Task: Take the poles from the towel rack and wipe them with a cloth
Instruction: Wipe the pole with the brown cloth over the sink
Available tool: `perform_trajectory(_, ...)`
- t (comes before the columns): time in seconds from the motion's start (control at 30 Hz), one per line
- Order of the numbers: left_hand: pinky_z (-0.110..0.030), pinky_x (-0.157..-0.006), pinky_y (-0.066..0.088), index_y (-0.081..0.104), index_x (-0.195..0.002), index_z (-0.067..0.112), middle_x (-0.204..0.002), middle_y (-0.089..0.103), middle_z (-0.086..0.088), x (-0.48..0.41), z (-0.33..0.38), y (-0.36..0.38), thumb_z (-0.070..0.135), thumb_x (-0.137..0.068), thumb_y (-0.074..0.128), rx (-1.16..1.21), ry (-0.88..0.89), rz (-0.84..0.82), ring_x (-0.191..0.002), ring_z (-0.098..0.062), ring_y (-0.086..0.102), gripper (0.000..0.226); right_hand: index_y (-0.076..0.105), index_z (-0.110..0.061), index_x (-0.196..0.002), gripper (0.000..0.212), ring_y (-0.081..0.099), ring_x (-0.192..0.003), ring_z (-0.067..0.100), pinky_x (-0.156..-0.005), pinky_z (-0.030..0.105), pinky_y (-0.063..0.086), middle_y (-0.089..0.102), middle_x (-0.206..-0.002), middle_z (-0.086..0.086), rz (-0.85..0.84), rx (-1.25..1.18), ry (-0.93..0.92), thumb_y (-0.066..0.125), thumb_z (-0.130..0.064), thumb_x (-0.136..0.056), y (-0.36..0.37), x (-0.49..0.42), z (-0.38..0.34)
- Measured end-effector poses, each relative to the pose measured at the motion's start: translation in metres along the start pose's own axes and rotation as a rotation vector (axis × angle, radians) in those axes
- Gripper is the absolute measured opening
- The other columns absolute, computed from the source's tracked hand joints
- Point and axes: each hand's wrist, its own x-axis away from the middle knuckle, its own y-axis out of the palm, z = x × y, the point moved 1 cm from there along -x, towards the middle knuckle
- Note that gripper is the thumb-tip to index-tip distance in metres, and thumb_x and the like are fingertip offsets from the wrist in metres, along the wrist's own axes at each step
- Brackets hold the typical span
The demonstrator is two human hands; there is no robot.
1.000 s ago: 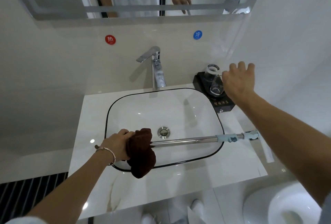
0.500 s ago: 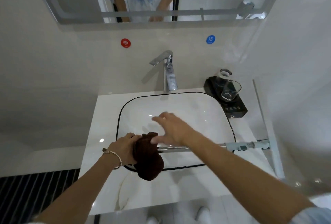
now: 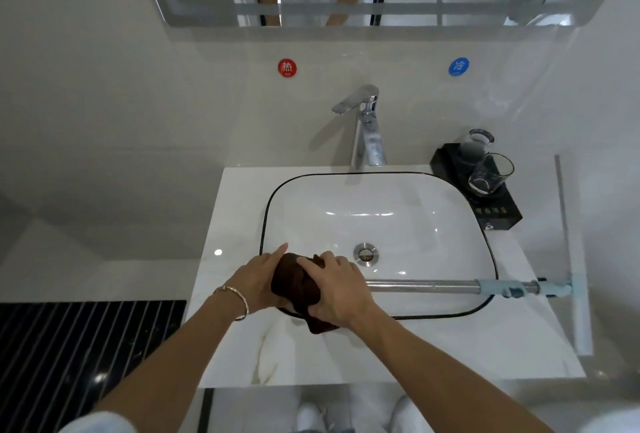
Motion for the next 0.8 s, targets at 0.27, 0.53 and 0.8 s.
perform_trajectory(0.27, -0.03, -0.078, 0.032, 0.05, -0.118, 0.023, -0.091, 0.053, 0.006, -0.002, 0.011, 0.01, 0.057, -0.086, 0.052, -0.309, 0.085, 0.016, -0.106, -0.021, 0.047, 0.047, 0.025, -0.035, -0.148, 0.08, 0.041, -0.124, 0.029, -0.104, 0.036, 0.033, 0.037, -0.141, 0.005, -0.017, 0.036, 0.108, 0.063, -0.041, -0.078, -0.011, 0.027, 0.052)
perform_trajectory(0.53, -0.03, -0.086, 0.027, 0.055, -0.105, 0.021, -0.101, 0.052, 0.006, 0.003, 0.005, 0.008, 0.048, -0.092, 0.045, -0.421, 0.121, 0.141, -0.106, -0.017, 0.045, 0.031, 0.027, -0.032, -0.148, 0.082, 0.032, -0.127, 0.029, -0.101, 0.039, 0.041, 0.034, -0.14, 0.008, -0.014, -0.073, 0.116, 0.066, -0.037, -0.076, -0.008, 0.025, 0.052)
perform_trajectory(0.8, -0.031, -0.087, 0.03, 0.057, -0.104, 0.022, -0.108, 0.056, 0.005, 0.001, 0.015, 0.009, 0.048, -0.081, 0.054, -0.394, 0.14, 0.17, -0.106, -0.02, 0.05, 0.035, 0.033, -0.026, -0.147, 0.079, 0.034, -0.124, 0.032, -0.102, 0.04, 0.039, 0.039, -0.135, 0.01, 0.012, -0.148, 0.025, 0.067, -0.027, -0.076, 0.002, 0.017, 0.032)
